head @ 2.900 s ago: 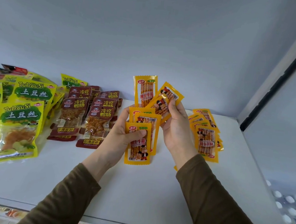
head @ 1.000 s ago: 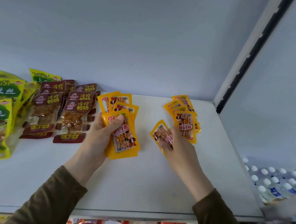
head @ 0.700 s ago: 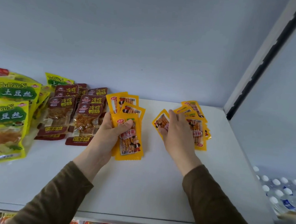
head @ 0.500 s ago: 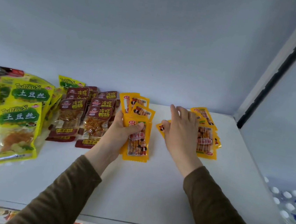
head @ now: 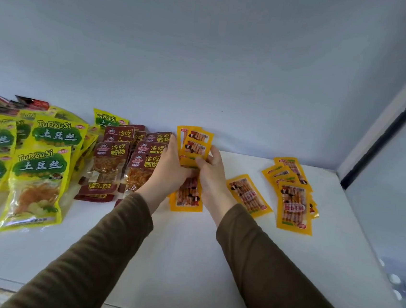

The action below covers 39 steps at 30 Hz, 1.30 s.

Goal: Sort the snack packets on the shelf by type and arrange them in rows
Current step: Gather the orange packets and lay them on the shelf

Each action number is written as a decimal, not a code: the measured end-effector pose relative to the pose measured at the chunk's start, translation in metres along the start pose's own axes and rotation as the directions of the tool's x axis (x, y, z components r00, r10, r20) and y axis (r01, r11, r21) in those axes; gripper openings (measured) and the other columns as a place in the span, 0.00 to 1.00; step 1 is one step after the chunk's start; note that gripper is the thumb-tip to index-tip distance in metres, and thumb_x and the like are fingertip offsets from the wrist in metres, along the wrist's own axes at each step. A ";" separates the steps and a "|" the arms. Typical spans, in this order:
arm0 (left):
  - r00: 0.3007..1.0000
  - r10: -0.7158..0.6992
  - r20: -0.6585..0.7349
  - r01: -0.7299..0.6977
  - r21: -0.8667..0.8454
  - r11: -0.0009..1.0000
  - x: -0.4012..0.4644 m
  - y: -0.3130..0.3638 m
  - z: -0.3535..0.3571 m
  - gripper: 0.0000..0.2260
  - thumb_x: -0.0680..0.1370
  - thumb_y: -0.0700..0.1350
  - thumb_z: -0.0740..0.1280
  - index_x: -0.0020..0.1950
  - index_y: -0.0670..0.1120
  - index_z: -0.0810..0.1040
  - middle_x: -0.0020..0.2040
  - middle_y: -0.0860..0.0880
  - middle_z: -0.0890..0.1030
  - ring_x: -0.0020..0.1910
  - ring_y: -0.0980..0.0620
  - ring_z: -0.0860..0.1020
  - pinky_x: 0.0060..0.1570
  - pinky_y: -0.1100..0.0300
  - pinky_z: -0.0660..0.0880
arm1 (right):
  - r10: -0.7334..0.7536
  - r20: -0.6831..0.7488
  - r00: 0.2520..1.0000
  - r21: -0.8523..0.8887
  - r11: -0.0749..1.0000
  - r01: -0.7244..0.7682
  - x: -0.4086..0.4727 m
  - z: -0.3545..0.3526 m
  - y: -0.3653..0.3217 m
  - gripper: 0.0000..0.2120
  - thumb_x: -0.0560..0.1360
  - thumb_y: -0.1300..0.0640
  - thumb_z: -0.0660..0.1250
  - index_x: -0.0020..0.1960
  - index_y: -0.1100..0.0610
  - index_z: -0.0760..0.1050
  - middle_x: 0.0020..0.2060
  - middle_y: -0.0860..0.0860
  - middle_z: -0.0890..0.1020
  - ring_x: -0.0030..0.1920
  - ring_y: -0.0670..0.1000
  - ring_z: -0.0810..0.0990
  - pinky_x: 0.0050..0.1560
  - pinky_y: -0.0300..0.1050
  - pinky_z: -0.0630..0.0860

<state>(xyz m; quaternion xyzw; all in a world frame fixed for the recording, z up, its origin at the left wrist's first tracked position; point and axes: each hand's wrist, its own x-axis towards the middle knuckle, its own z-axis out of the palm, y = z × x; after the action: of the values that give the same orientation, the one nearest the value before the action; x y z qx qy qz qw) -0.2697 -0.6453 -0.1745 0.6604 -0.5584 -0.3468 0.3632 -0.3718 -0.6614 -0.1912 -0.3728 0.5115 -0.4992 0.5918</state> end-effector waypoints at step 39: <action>0.876 0.249 0.413 -0.411 0.371 0.833 0.003 0.065 0.162 0.28 0.83 0.50 0.61 0.81 0.47 0.57 0.69 0.39 0.75 0.71 0.37 0.69 0.68 0.45 0.67 | -0.258 -0.263 0.930 -0.897 0.421 -0.137 0.003 -0.218 -0.044 0.55 0.69 0.37 0.76 0.82 0.53 0.46 0.69 0.59 0.72 0.69 0.63 0.67 0.65 0.57 0.68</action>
<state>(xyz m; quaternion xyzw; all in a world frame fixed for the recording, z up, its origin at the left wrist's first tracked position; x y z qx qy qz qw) -0.4408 -0.6701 -0.1986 0.5457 -0.7851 -0.2506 0.1519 -0.5940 -0.6593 -0.1938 -0.5514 0.7838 -0.2265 0.1740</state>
